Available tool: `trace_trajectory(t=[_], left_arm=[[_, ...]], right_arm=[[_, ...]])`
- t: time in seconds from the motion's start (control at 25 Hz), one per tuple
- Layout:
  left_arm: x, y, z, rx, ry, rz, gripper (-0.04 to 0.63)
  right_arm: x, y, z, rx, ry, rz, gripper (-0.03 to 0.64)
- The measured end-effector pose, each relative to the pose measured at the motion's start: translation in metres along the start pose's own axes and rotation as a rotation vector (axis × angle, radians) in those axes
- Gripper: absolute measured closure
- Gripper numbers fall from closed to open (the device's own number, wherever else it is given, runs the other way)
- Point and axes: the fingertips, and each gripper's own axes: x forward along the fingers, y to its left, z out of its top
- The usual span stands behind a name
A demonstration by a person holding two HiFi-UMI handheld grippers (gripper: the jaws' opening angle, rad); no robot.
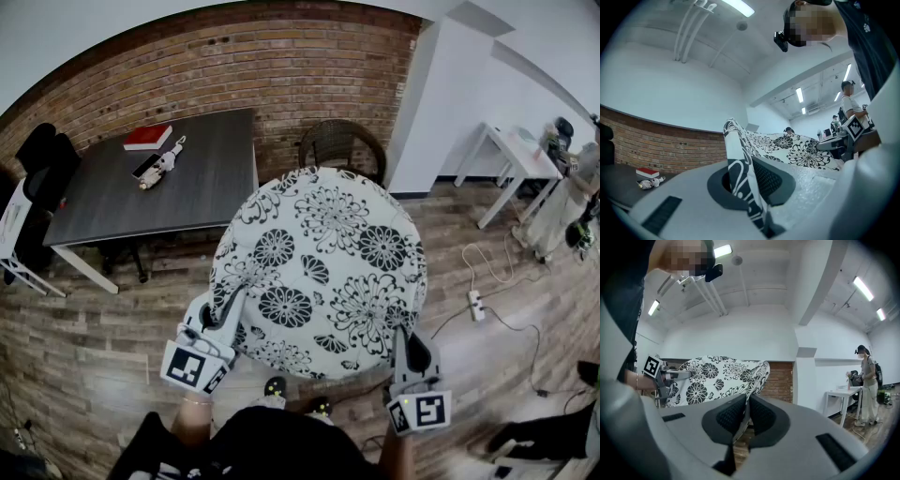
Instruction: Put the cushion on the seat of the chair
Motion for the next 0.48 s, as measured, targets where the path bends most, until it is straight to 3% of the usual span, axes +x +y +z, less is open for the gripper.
trace_trajectory(t=[0.48], left_arm=[[0.0012, 0.0013, -0.0032, 0.007, -0.005, -0.009, 0.583]], right_arm=[[0.0016, 0.0036, 0.0038, 0.014, -0.027, 0.003, 0.600]])
